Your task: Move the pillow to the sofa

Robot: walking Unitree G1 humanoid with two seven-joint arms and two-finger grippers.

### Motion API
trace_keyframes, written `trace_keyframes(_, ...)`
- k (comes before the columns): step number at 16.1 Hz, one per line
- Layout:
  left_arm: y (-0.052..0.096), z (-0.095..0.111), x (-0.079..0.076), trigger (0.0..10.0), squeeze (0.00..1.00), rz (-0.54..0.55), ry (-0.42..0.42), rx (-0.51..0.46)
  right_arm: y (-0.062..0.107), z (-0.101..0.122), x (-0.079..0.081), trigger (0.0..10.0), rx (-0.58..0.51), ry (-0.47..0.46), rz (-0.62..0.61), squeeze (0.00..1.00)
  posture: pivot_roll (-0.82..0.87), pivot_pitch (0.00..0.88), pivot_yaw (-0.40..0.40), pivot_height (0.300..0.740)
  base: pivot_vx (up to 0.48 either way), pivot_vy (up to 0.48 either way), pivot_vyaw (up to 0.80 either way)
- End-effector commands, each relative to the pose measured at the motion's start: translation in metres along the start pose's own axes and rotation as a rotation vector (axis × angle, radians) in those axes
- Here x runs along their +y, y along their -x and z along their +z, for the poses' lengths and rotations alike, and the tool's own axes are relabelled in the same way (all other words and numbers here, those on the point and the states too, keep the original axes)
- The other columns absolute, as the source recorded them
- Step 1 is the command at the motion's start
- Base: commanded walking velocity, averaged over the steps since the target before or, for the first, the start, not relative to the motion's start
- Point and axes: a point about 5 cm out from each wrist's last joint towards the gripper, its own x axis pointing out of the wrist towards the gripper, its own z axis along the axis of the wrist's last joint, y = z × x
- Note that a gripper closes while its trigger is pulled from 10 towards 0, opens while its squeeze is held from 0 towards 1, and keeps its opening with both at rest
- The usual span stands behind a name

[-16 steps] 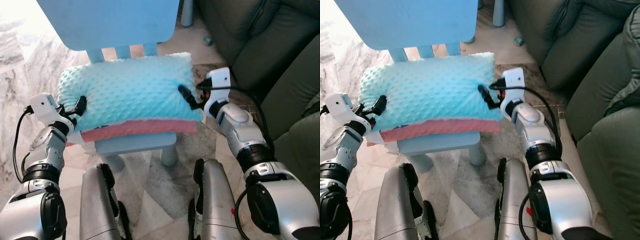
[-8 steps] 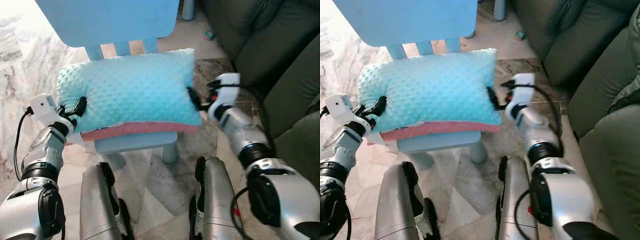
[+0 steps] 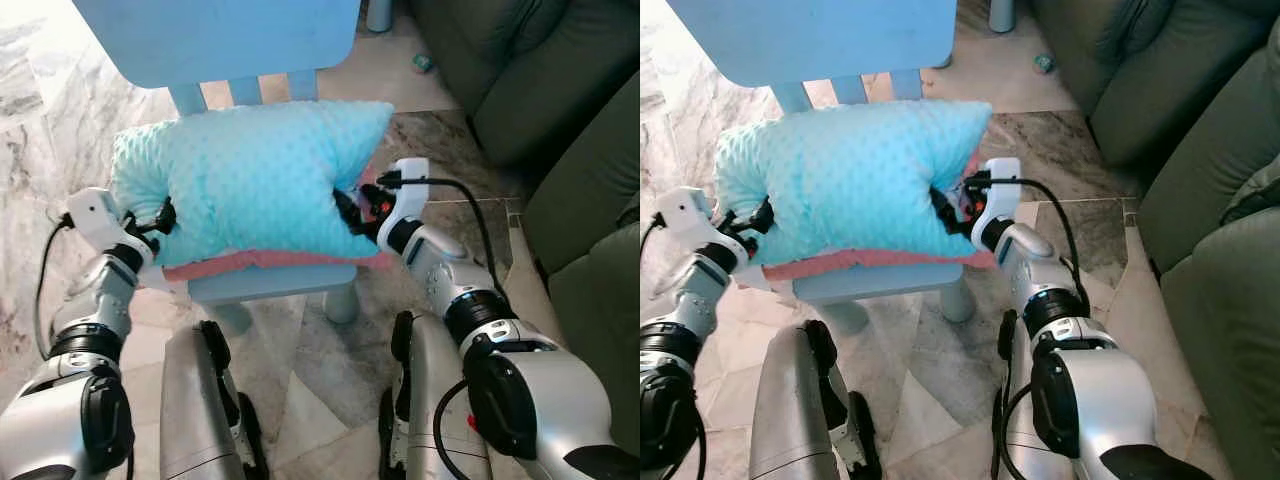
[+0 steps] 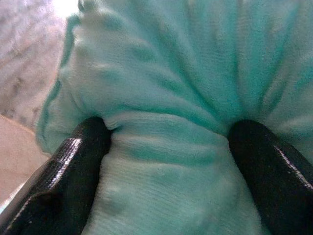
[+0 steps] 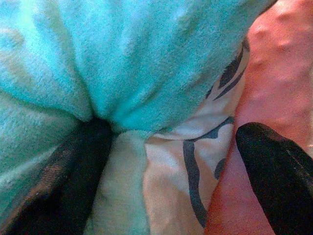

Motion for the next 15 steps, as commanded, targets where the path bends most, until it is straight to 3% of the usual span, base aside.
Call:
trace_keyframes(1,0.003,-0.014,0.002,10.0,0.00,-0.004,0.030,0.055,0.000,-0.019,0.007,10.0,0.066,-0.033,0.040,0.00,-0.10,0.402,0.035,0.478,0.000,0.000,0.00)
trace_keyframes(2,0.002,-0.016,-0.002,10.0,0.00,-0.015,0.031,0.061,0.002,-0.019,0.005,10.0,0.069,-0.002,0.030,0.00,-0.10,0.400,0.034,0.478,0.000,0.000,0.00)
trace_keyframes(4,0.001,-0.017,-0.005,10.0,0.00,-0.025,0.008,0.054,0.011,-0.004,-0.016,10.0,0.024,0.152,-0.087,0.00,-0.11,0.399,0.028,0.478,0.000,0.000,0.00)
trace_keyframes(5,0.001,-0.017,-0.005,10.0,0.00,-0.025,0.008,0.054,0.011,-0.004,-0.016,10.0,0.024,0.152,-0.087,0.00,-0.11,0.399,0.028,0.478,0.000,0.000,0.00)
trace_keyframes(6,0.003,-0.016,-0.002,10.0,0.00,-0.016,0.009,0.049,0.018,0.018,-0.031,10.0,-0.063,0.201,-0.165,0.00,-0.11,0.399,0.028,0.478,0.000,0.000,0.00)
trace_keyframes(8,0.004,-0.016,0.002,10.0,0.00,-0.003,0.006,0.048,0.024,0.045,-0.040,10.0,-0.152,0.263,-0.236,0.00,-0.11,0.398,0.028,0.478,0.000,0.000,0.00)
trace_keyframes(11,0.004,-0.014,0.003,10.0,0.00,0.003,0.001,0.044,0.021,0.060,-0.037,10.0,-0.223,0.190,-0.212,0.00,-0.11,0.396,0.030,0.478,0.000,0.000,0.00)
trace_keyframes(13,0.004,-0.011,0.005,10.0,0.00,0.009,-0.001,0.035,0.013,0.060,-0.024,10.0,-0.238,0.080,-0.068,0.00,-0.11,0.396,0.030,0.478,0.000,0.000,0.00)
trace_keyframes(15,0.004,-0.008,0.006,10.0,0.00,0.010,0.000,0.027,0.012,0.050,-0.020,10.0,-0.189,0.056,0.017,0.00,-0.11,0.399,0.029,0.478,0.000,0.000,0.00)
